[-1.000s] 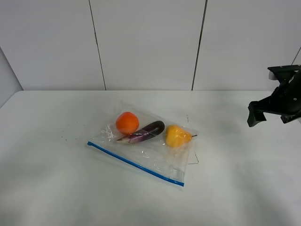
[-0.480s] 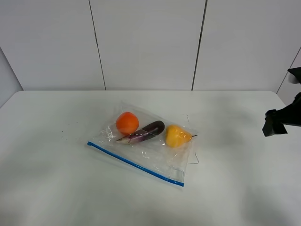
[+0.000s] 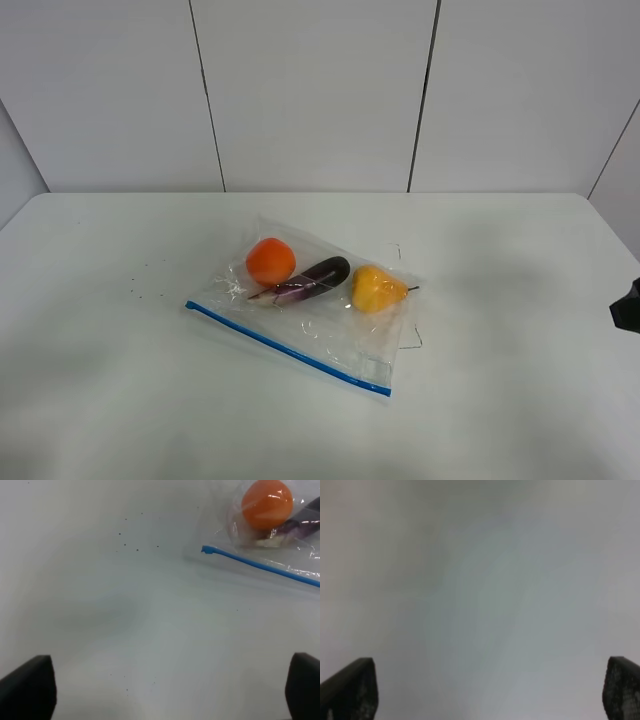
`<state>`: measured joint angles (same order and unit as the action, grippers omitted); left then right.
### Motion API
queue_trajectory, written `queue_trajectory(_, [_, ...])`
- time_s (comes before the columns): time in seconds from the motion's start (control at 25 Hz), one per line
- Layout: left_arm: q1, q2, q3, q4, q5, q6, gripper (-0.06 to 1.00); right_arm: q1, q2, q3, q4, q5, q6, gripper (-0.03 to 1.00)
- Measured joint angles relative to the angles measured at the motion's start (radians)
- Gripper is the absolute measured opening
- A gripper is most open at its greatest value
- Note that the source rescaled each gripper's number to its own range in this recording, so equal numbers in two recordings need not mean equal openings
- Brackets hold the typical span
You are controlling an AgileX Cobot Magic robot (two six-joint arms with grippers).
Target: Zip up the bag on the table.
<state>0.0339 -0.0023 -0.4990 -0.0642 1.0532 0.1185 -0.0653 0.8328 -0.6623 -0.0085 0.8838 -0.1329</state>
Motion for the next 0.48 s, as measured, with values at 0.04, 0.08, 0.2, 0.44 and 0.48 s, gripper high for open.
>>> queue_trajectory(0.04, [0.0, 0.0, 0.0, 0.0, 0.0, 0.0, 1.0, 0.0, -0.032, 0.009, 0.015, 0.001, 0.0, 1.0])
queue_trajectory(0.08, [0.0, 0.0, 0.0, 0.0, 0.0, 0.0, 1.0, 0.0, -0.071, 0.021, 0.028, 0.001, 0.0, 1.0])
queue_trajectory(0.2, [0.0, 0.0, 0.0, 0.0, 0.0, 0.0, 1.0, 0.0, -0.187, 0.058, 0.058, 0.021, 0.0, 1.0])
queue_trajectory(0.44, [0.0, 0.0, 0.0, 0.0, 0.0, 0.0, 1.0, 0.0, -0.447, 0.122, 0.078, 0.114, 0.0, 1.0])
queue_trajectory(0.48, [0.0, 0.0, 0.0, 0.0, 0.0, 0.0, 1.0, 0.0, -0.482, 0.128, 0.078, 0.128, 0.0, 1.0])
